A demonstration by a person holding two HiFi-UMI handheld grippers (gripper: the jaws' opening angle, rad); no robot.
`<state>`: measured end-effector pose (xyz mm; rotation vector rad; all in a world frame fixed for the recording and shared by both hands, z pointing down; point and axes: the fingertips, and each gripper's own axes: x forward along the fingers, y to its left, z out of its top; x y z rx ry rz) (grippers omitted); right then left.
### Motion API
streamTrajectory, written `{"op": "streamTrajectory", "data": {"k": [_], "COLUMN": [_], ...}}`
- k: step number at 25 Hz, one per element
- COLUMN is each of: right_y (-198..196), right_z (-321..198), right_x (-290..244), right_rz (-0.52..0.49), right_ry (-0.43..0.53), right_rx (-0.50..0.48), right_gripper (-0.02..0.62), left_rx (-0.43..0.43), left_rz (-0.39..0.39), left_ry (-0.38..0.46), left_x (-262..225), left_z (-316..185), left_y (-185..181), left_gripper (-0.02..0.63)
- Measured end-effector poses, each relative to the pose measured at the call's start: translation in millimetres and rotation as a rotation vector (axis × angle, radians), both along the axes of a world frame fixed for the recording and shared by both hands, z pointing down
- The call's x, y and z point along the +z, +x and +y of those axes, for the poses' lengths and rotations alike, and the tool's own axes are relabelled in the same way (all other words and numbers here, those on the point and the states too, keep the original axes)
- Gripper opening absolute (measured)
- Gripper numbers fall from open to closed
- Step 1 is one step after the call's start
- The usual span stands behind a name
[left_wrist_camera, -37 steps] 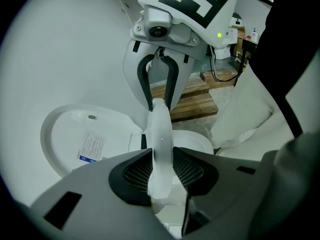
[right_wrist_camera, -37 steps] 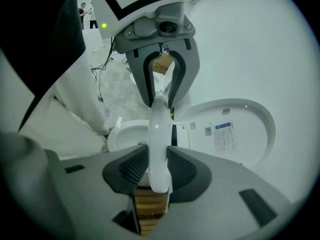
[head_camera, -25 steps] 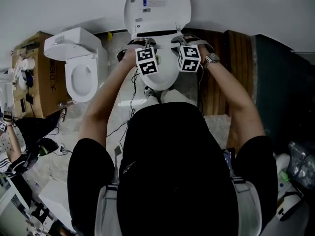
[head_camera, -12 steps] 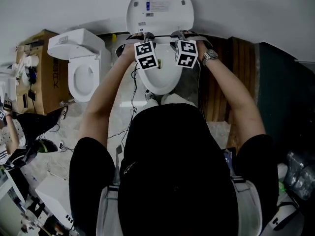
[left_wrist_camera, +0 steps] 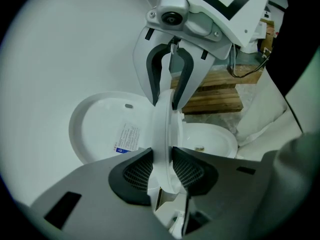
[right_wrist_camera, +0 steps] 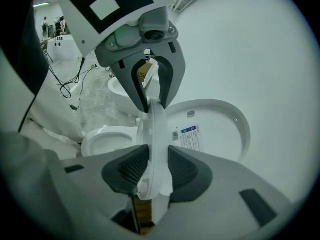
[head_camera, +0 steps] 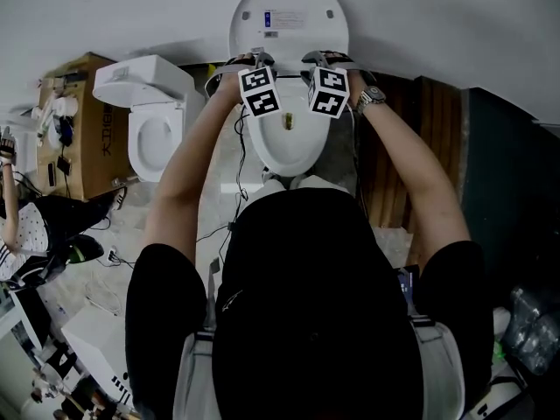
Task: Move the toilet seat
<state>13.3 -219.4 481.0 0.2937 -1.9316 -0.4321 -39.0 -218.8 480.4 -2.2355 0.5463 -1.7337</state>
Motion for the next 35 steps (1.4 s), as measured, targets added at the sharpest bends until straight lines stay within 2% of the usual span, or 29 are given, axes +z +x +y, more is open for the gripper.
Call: {"op": "streamTrajectory", "data": {"k": [12,29,35], "right_y": [-3,-9,-7], "right_z": [-27,-74,-88], "right_x": [-7,-12,-13], "right_rz": [-0.010,0.015,0.014], "right_ry": [0.010,0.000,-0.008], "right_rx": [0.034,0.119,0.143], "right_gripper": [0.140,0.144,0.143], "left_rx": [-0.072,-0.046,-0.047], "left_rz": [-0.010,0.072,0.079], "left_ry": [-0.002,-0.020,-0.032], "left_x": [-6,-10,-13], "left_z": [-27,-73,-86], "left_y": [-2,-7,-4], "left_gripper": [0.138,0.144,0.147]}}
